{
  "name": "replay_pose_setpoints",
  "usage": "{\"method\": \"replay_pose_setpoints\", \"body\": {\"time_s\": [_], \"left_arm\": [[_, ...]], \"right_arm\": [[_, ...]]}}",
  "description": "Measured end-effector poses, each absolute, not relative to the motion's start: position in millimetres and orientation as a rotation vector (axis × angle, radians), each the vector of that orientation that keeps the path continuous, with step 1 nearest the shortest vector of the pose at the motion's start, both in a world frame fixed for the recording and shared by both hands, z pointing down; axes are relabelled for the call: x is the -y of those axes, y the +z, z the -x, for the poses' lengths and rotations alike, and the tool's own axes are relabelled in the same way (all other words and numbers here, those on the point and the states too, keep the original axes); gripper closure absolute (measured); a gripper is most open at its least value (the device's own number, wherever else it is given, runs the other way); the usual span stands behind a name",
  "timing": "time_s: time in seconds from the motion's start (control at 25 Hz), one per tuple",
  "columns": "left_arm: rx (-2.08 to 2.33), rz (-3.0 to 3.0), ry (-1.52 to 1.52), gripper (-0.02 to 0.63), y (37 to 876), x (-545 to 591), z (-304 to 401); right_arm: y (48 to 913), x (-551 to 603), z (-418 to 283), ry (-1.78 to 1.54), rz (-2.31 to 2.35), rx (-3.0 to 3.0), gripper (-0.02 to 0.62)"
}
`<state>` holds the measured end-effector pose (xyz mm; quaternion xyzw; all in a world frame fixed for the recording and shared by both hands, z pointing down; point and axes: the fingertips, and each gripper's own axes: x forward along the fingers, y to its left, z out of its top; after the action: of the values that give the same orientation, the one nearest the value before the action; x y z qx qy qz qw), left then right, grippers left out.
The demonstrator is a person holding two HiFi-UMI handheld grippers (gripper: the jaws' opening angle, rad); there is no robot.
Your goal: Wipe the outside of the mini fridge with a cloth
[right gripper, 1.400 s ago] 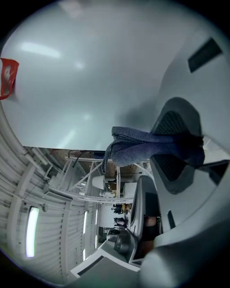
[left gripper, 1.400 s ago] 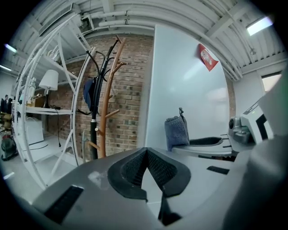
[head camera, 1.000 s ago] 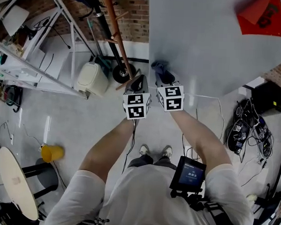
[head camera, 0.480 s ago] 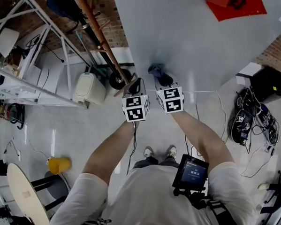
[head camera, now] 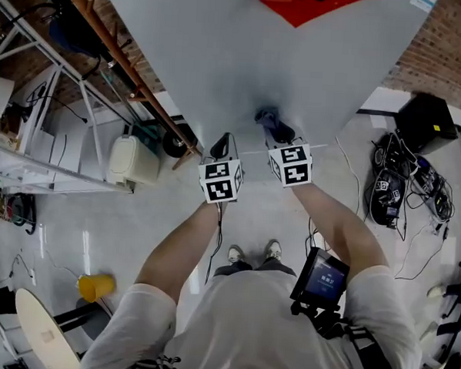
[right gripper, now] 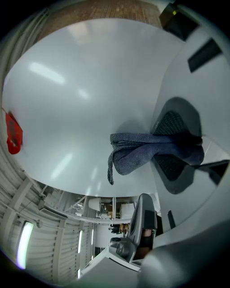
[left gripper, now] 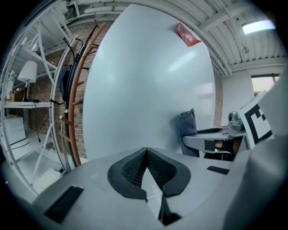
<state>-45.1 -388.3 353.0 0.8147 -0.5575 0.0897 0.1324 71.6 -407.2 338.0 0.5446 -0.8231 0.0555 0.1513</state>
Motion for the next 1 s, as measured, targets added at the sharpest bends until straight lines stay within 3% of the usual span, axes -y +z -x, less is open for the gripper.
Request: {"method": "replay_pose_setpoints", "body": {"time_s": [0.4,1.0], "left_arm": [[1.553,-2.407,0.249,0.606,342.7,386.7,-40.5],[1.553,-2.436,0.263,0.606,333.5,393.6,-101.7]], "right_arm": [[334.2,407.8,-191.7,0.177,-1.675,2.279,0.491],[338.7,412.0,-302.9,0.219,-1.796,2.211,0.491]]}}
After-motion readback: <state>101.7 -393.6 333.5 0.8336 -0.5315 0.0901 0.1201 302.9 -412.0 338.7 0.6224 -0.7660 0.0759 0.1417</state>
